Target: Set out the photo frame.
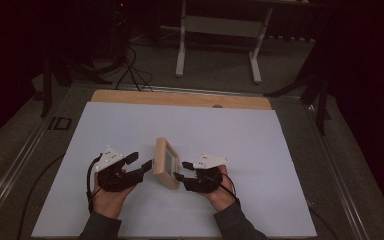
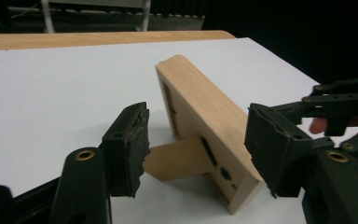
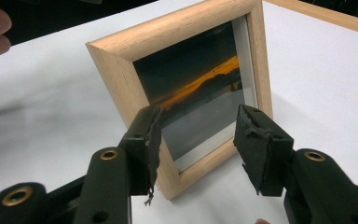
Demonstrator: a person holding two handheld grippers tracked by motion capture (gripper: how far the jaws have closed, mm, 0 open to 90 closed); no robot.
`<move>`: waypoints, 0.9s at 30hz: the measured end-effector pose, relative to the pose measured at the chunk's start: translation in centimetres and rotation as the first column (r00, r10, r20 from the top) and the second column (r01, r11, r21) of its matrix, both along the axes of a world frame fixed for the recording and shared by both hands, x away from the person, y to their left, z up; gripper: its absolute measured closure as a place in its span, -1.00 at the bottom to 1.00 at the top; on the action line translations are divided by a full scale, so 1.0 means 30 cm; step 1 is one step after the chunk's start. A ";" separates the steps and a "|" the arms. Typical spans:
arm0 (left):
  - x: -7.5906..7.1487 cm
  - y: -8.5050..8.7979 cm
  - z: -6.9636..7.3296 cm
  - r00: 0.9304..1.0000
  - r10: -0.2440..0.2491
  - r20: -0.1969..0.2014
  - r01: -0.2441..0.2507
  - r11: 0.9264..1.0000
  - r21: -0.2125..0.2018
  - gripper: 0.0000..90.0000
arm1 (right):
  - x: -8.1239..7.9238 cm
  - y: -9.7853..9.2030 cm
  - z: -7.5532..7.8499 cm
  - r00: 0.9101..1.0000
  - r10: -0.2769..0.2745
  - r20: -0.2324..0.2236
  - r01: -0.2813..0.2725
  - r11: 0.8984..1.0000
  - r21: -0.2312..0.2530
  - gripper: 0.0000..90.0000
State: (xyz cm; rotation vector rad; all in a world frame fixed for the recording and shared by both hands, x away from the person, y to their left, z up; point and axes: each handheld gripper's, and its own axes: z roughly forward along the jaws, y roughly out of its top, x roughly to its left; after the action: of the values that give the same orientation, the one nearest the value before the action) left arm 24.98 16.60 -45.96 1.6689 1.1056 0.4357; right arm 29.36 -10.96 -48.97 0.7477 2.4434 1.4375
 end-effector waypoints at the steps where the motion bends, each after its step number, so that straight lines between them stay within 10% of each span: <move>1: -0.001 -0.005 0.001 1.000 -0.005 0.000 0.005 1.000 -0.003 -0.14 | 0.000 0.000 0.000 1.000 0.000 0.000 0.000 1.000 0.000 0.11; 27: 0.017 -0.122 -0.049 0.997 -0.063 -0.053 0.065 0.997 0.042 -0.27 | 0.008 -0.014 0.000 0.999 -0.032 0.006 0.032 0.999 -0.010 0.10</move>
State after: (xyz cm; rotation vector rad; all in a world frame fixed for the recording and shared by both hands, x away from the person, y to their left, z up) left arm 25.49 12.93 -47.42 1.7579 1.0837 0.3803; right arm 29.61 -11.37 -48.96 0.7762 2.4214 1.4131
